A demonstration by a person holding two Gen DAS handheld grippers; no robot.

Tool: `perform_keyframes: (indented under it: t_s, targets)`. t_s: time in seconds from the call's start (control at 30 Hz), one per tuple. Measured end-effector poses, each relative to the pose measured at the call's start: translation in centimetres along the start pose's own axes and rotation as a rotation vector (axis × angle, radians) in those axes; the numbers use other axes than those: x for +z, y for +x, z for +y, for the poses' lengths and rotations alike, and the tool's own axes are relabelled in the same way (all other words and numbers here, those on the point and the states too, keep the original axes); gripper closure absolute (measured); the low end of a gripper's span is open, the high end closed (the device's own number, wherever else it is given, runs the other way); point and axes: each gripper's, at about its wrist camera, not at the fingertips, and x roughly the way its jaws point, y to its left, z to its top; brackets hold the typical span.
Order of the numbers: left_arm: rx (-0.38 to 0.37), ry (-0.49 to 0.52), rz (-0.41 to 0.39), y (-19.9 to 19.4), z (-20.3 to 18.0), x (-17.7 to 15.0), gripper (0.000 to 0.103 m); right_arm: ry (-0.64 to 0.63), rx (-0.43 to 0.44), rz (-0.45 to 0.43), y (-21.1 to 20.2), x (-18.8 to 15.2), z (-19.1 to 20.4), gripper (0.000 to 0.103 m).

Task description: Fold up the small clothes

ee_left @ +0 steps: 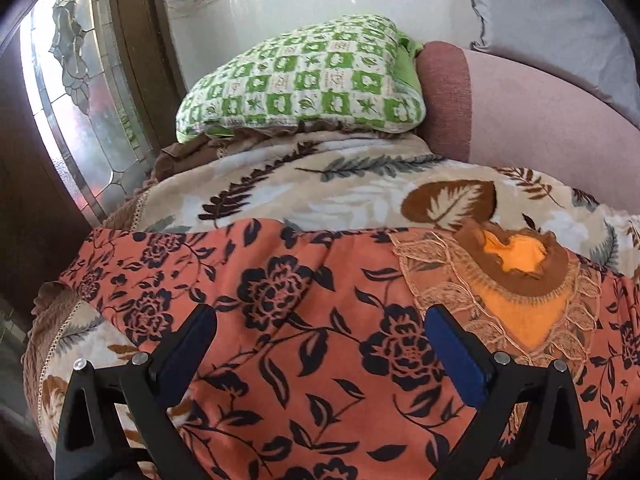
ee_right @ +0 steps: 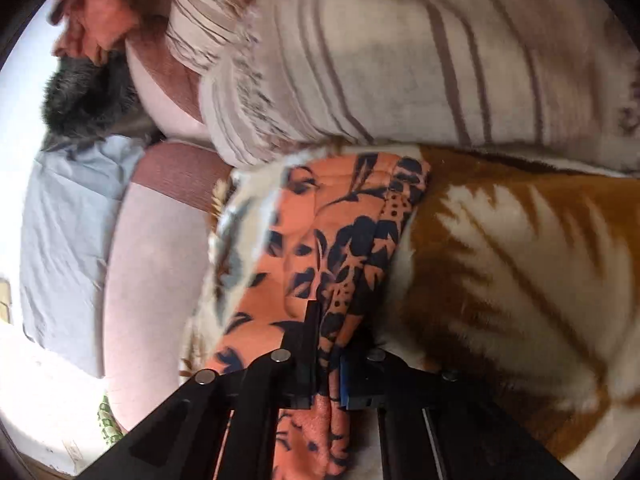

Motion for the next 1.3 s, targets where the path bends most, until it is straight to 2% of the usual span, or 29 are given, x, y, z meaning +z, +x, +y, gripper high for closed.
perform_keyframes:
  t_s: [0.1, 0.27, 0.4, 0.43, 0.53, 0.63, 0.73, 0.83, 0.87, 0.93, 0.97, 1.0, 1.03, 1.07, 1.1, 1.2, 1.3]
  targets:
    - [0.009, -0.041, -0.018, -0.5, 1.5, 0.8, 0.000, -0.103, 0.081, -0.028, -3.3, -1.8, 3.5, 0.097]
    - [0.059, -0.092, -0.061, -1.7, 4.5, 2.0, 0.000, -0.261, 0.248, 0.029, -8.9, -7.6, 11.1, 0.097]
    - [0.120, -0.145, -0.086, -2.2, 7.8, 2.6, 0.000, -0.392, 0.365, 0.129, -12.2, -15.7, 18.1, 0.097]
    - [0.131, -0.157, -0.086, -2.2, 8.7, 2.7, 0.000, -0.435, 0.395, 0.157, -13.1, -18.7, 20.0, 0.097]
    - [0.145, -0.203, -0.090, -2.4, 11.5, 2.7, 0.000, -0.534, 0.433, 0.224, -14.2, -26.2, 23.6, 0.097]
    - [0.148, -0.236, -0.073, -2.1, 13.9, 2.5, 0.000, -0.628, 0.448, 0.326, -13.5, -34.9, 26.0, 0.097]
    - [0.150, -0.279, -0.051, -1.5, 15.9, 2.4, 0.000, -0.699, 0.423, 0.417, -11.8, -42.5, 26.7, 0.097]
    - [0.136, -0.316, -0.022, -0.8, 17.1, 2.4, 0.000, -0.820, 0.333, 0.522, -8.6, -50.4, 26.1, 0.093]
    - [0.132, -0.324, -0.011, -0.5, 17.4, 2.5, 0.000, -0.844, 0.307, 0.567, -7.3, -52.0, 25.4, 0.093]
    - [0.119, -0.334, 0.003, -0.2, 17.6, 2.6, 0.000, -0.883, 0.244, 0.700, -5.0, -55.8, 23.7, 0.083]
    - [0.113, -0.337, 0.006, -0.1, 17.6, 2.6, 0.000, -0.909, 0.204, 0.746, -4.4, -57.2, 22.7, 0.069]
    - [0.104, -0.339, 0.008, 0.0, 17.5, 2.6, 0.000, -0.928, 0.212, 0.756, -4.5, -58.0, 21.6, 0.060]
    - [0.094, -0.337, 0.009, 0.0, 17.2, 2.7, 0.000, -0.956, 0.267, 0.718, -5.4, -58.0, 21.3, 0.047]
    - [0.083, -0.331, 0.009, 0.0, 16.9, 2.8, 0.000, -0.980, 0.309, 0.724, -6.2, -57.8, 20.9, 0.023]
    - [0.072, -0.318, 0.008, -0.1, 16.4, 2.8, 0.000, -0.983, 0.335, 0.753, -6.8, -57.5, 20.6, 0.018]
    - [0.038, -0.260, -0.002, -0.6, 14.6, 2.9, 0.000, -0.975, 0.398, 0.816, -9.4, -55.1, 19.3, 0.018]
    - [-0.036, -0.160, -0.018, -1.3, 12.0, 2.7, 0.000, -0.971, 0.389, 0.723, -11.3, -51.3, 18.8, 0.018]
